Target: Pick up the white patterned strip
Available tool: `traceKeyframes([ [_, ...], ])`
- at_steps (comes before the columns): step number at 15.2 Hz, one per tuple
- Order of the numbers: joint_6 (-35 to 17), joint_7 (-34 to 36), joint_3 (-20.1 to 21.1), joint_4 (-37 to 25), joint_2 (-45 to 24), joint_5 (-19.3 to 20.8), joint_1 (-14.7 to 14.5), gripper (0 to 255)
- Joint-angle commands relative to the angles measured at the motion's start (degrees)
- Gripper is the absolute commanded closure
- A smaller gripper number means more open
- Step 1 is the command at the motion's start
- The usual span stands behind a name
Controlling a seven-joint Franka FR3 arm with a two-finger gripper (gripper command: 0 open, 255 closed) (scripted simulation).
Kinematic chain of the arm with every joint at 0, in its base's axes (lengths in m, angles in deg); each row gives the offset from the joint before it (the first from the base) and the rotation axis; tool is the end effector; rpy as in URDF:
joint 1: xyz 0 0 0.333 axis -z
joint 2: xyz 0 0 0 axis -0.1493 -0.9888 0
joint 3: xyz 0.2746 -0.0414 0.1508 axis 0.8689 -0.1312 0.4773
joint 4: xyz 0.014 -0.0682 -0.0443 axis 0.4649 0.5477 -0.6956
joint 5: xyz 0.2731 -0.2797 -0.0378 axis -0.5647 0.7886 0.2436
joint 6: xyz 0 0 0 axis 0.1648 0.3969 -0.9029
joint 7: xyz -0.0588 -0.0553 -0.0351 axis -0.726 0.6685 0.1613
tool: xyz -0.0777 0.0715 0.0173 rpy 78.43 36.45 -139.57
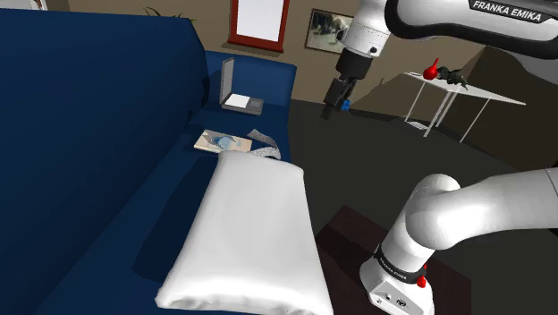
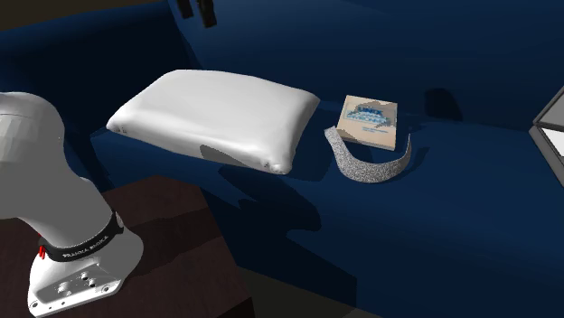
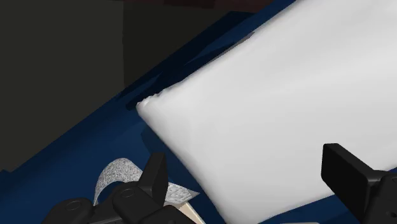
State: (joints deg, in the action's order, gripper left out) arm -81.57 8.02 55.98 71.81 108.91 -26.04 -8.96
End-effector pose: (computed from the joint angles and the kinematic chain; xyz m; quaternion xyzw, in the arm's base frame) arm 0.3015 0.0345 0.6235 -0.9949 -0.0715 -0.0710 0.0038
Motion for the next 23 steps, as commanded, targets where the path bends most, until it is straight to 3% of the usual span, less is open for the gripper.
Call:
traceKeyframes([
  [1,0.00,0.00,0.00,0.00,0.00,0.00,0.00,0],
  [12,-16.93,-5.26,-3.56,-0.26,-17.77,4.78,2.90,0],
  [23,-29.34,-9.11,-6.62,-9.55,-39.58,8.00,5.37,0],
])
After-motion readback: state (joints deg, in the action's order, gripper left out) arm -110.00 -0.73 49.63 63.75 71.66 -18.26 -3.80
